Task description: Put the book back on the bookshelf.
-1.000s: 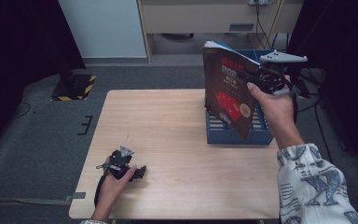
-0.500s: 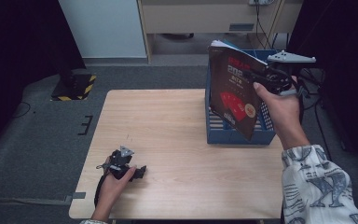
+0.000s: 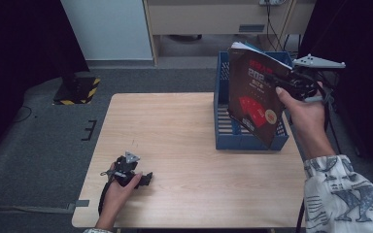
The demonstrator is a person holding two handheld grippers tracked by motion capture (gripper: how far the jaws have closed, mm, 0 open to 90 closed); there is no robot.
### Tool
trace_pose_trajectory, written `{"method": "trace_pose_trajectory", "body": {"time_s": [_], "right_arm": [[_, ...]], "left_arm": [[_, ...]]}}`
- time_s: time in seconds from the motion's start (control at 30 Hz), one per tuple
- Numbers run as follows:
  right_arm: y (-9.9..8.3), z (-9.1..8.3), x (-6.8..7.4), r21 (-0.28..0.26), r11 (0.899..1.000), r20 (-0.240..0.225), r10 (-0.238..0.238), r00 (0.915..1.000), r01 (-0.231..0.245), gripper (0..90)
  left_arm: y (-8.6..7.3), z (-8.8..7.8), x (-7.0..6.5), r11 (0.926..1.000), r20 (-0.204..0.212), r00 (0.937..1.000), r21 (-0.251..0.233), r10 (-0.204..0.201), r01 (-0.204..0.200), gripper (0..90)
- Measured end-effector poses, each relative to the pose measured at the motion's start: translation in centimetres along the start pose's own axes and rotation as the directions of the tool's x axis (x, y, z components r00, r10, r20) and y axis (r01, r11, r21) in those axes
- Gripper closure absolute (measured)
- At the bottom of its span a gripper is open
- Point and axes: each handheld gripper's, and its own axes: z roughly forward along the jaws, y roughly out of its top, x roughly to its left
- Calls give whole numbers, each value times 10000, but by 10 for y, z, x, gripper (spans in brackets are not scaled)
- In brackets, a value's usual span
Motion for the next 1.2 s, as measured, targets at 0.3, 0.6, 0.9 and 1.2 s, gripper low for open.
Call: {"method": "trace_pose_trajectory", "body": {"time_s": [0.3, 0.6, 0.9, 1.2], "right_arm": [[-3, -11, -9, -129, 9999, 145, 106, 9998, -104, 871], [-5, -24, -17, -251, 9996, 350, 151, 9993, -142, 871], [-6, -30, -24, -300, 9992, 573, 266, 9980, -249, 871], [-8, -39, -31, -383, 9986, 867, 402, 9954, -369, 871]], "left_arm": [[0, 0, 0, 10000, -3, 10000, -13, -1, 1, 0], [0, 0, 0, 10000, -8, 10000, -20, -7, 7, 0], [0, 0, 0, 10000, -9, 10000, -34, -5, 5, 0], [0, 0, 0, 10000, -9, 10000, -40, -6, 6, 0]]}}
